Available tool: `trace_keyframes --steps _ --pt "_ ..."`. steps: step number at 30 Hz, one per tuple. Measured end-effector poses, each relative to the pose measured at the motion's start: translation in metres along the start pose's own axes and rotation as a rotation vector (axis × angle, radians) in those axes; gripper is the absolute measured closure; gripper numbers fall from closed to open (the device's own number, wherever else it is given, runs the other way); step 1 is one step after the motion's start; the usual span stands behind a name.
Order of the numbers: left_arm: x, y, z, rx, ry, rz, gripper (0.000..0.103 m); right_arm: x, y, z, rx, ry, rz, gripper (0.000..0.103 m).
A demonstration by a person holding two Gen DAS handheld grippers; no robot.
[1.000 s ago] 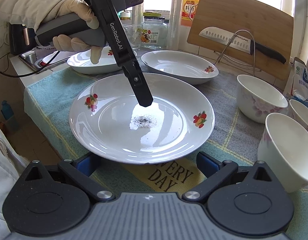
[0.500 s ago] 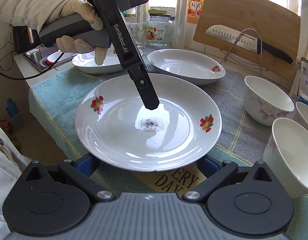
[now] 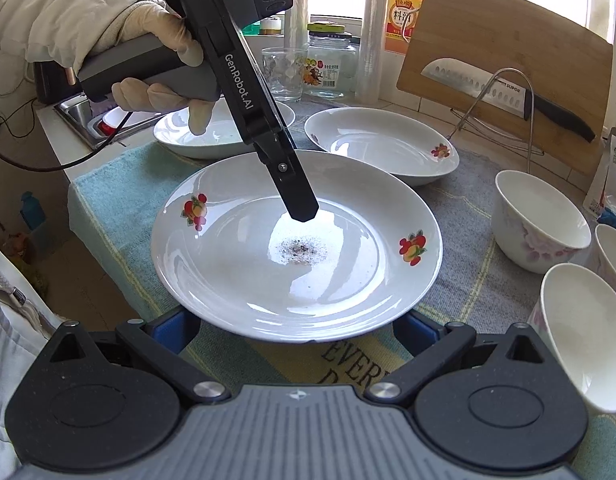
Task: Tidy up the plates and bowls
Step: 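Lift the stained plate with the left gripper and carry it over the placed plate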
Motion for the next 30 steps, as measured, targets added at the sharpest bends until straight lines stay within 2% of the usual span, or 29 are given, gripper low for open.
trace_keyframes --steps 10,22,30 --pt "-0.037 -0.025 0.006 -0.063 0.077 -0.044 0.022 0.014 -0.005 -0.034 -0.053 0.031 -0.065 0.0" --pt "-0.093 -0.077 0.031 -0.155 0.161 -0.137 0.022 0.065 -0.027 -0.078 -0.136 0.062 -0.18 0.0" --pt "-0.114 -0.114 0.053 -0.215 0.183 -0.176 0.022 0.1 -0.044 -0.097 -0.143 0.067 -0.248 0.0"
Point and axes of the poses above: each gripper's, at about its wrist camera, not at the fingertips, and x roughly the way its jaws point, y to its right, z to its underside, the point moved 3 cm from there along x, roughly the way its jaws point, and after that the axes turned 9 degrees about y, right-handed, at the moved point
